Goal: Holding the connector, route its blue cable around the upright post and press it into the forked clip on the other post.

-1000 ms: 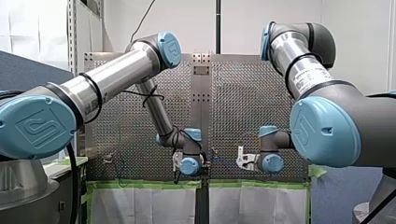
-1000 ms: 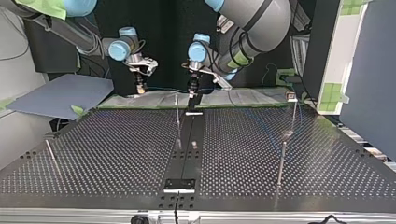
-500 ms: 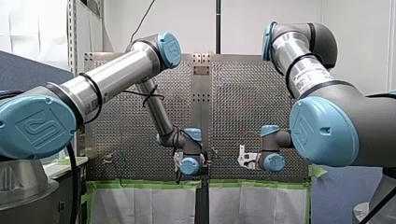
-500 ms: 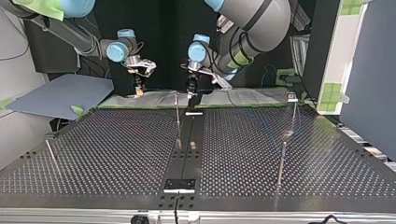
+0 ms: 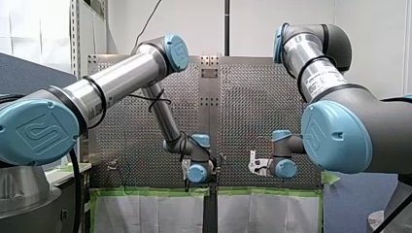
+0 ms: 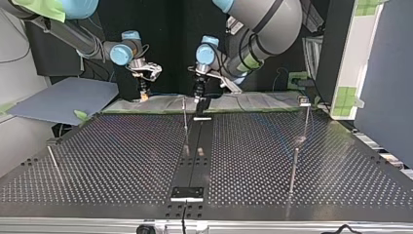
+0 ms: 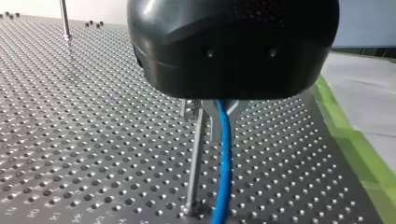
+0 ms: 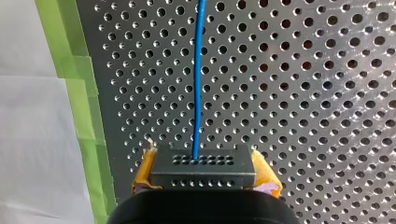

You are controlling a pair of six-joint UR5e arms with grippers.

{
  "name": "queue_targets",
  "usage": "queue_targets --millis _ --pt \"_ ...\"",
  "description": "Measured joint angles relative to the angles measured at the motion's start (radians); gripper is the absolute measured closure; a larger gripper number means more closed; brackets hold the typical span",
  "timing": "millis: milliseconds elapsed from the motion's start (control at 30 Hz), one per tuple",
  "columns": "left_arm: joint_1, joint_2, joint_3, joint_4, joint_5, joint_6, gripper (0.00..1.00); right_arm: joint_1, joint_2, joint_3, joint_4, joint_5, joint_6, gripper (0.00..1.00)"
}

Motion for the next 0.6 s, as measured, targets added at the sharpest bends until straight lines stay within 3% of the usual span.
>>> queue_targets --millis 600 --pt "0.010 -0.012 0.033 -0.012 0.009 0.005 1.00 -0.003 0.000 -0.003 -0.015 0.000 0.003 1.00"
